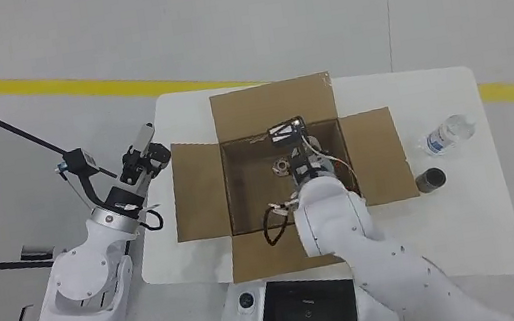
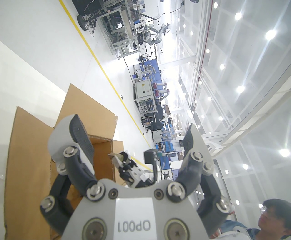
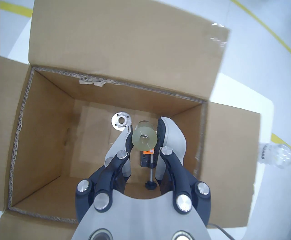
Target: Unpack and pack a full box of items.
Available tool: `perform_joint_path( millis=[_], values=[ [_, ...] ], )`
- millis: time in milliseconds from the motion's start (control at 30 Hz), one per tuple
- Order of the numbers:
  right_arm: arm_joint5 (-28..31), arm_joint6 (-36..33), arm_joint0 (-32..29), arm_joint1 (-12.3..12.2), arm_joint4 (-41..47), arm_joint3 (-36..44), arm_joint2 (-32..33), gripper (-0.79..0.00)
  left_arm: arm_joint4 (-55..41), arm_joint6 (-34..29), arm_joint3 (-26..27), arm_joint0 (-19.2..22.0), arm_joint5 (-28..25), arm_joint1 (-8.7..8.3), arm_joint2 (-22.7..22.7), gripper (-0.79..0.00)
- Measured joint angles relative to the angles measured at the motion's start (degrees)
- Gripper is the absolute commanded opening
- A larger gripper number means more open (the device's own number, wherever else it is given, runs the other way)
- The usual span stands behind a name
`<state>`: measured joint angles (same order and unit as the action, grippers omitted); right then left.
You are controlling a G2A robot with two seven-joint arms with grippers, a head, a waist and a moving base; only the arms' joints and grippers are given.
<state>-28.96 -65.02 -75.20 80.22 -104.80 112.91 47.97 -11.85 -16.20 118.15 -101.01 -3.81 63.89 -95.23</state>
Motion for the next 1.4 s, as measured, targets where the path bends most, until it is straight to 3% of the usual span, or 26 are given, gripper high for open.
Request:
perform_joint_path(
  millis=[233, 400, 500, 567, 633, 800, 1267, 1400],
  values=[
    [5.03, 7.33, -22.05, -3.64, -5.73, 20.6, 17.2, -0.785, 0.0, 0.0, 0.0, 0.0, 0.0, 0.0, 0.0, 0.0],
    [3.89, 20.94, -34.78, -4.49, 5.34, 21.74, 30.52, -0.785, 0.0, 0.0, 0.0, 0.0, 0.0, 0.0, 0.0, 0.0],
    [4.72, 27.78, -40.98, -4.47, 18.35, 21.72, 37.24, -0.785, 0.0, 0.0, 0.0, 0.0, 0.0, 0.0, 0.0, 0.0],
    [5.12, 28.28, -41.74, -4.44, 27.11, 21.74, 38.55, -0.785, 0.0, 0.0, 0.0, 0.0, 0.0, 0.0, 0.0, 0.0],
    [5.04, 28.04, -41.54, -4.43, 30.01, 21.74, 38.2, -0.785, 0.0, 0.0, 0.0, 0.0, 0.0, 0.0, 0.0, 0.0],
    [5.94, 28.5, -41.04, -4.15, 21.78, 20.61, 36.78, -0.785, 0.0, 0.0, 0.0, 0.0, 0.0, 0.0, 0.0, 0.0],
    [11.06, 54.91, -48.08, -3.67, 45.27, 7.87, 54.2, -0.785, 0.0, 0.0, 0.0, 0.0, 0.0, 0.0, 0.0, 0.0],
    [15.02, 56.91, -47.3, -3.42, 56.42, 3.54, 57.42, -0.785, 0.0, 0.0, 0.0, 0.0, 0.0, 0.0, 0.0, 0.0]
  ],
)
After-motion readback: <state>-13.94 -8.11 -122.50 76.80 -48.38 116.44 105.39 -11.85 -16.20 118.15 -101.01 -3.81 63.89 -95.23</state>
